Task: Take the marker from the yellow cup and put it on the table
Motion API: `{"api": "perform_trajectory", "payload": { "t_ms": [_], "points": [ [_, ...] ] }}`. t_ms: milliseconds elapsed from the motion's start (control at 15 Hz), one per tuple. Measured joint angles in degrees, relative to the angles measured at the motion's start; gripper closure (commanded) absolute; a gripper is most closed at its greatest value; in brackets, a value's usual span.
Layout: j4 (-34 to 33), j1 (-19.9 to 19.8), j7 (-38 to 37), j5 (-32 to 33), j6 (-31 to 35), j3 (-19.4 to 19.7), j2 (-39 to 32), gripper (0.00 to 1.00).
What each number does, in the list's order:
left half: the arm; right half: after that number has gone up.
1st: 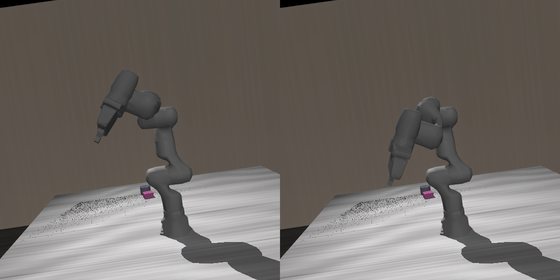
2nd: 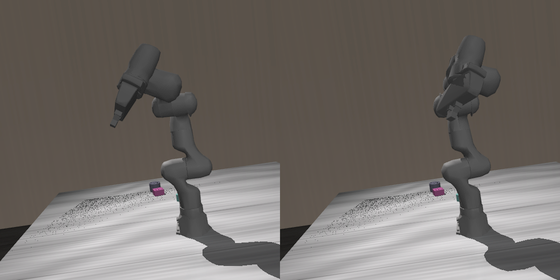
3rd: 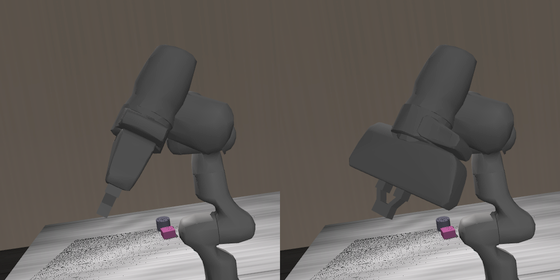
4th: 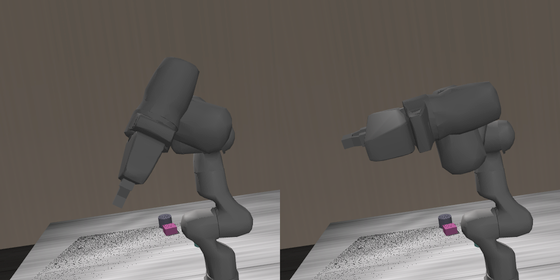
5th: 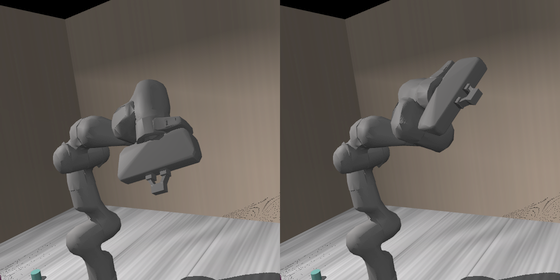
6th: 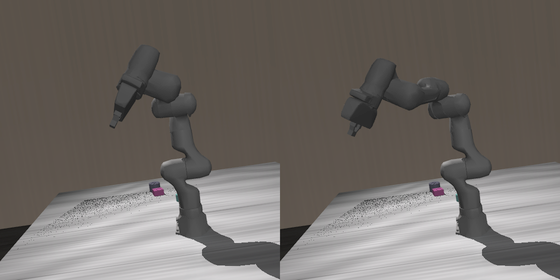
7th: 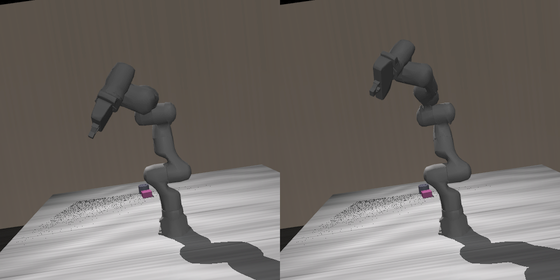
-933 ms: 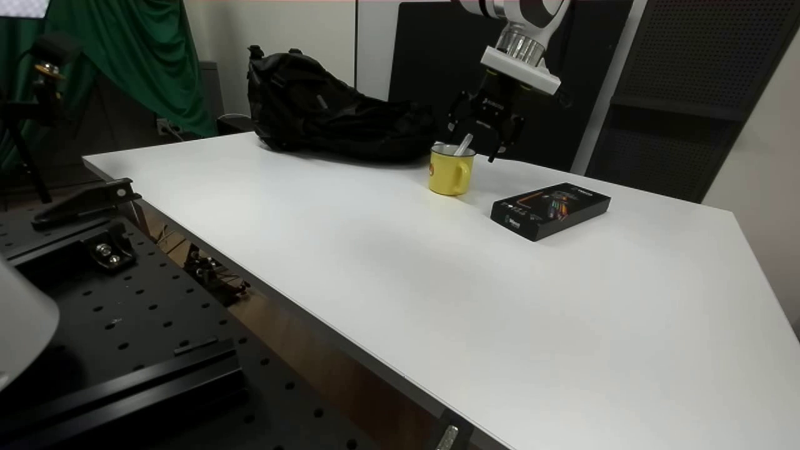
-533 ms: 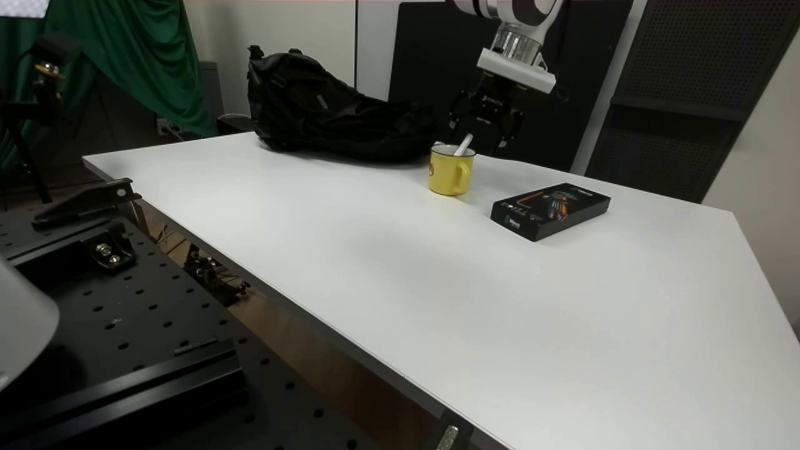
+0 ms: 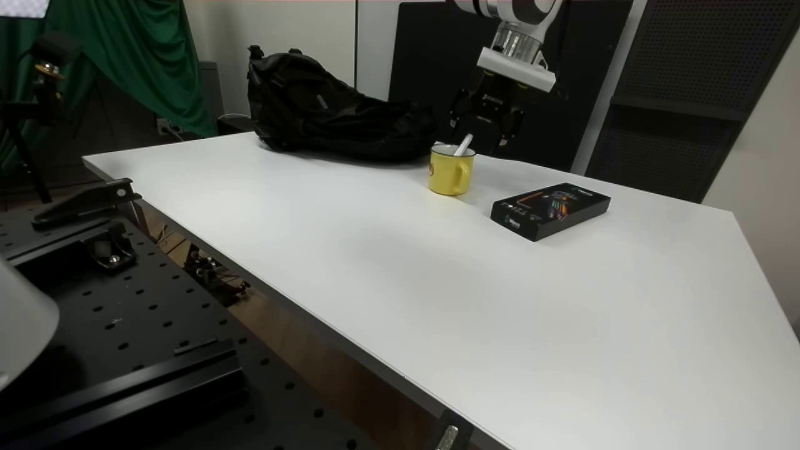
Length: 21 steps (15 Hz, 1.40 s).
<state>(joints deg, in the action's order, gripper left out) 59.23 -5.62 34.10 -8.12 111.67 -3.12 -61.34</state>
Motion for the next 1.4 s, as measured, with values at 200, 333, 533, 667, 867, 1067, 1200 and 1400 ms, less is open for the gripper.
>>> {"api": "perform_trajectory", "payload": {
  "t_ms": [200, 333, 533, 667, 867, 1067, 1200, 1400],
  "points": [
    [0.2, 0.0, 0.1, 0.4, 0.1, -0.2, 0.1, 0.0],
    [0.3, 0.1, 0.1, 0.9, 0.7, -0.3, 0.2, 0.0],
    [0.3, 0.2, 0.1, 1.6, 2.0, -0.3, 0.3, 0.0],
    [0.3, 0.2, 0.1, 2.0, 2.9, -0.4, 0.3, 0.0],
    [0.3, 0.2, 0.1, 2.4, 3.5, -0.6, 0.4, 0.0],
    [0.3, 0.2, 0.0, 2.5, 2.6, -1.0, 0.4, 0.0],
    [0.3, 0.2, -0.1, 2.5, 2.0, -1.1, 0.5, 0.0],
    [0.3, 0.2, -0.3, 2.5, 1.3, -1.1, 0.7, 0.0]
  ]
}}
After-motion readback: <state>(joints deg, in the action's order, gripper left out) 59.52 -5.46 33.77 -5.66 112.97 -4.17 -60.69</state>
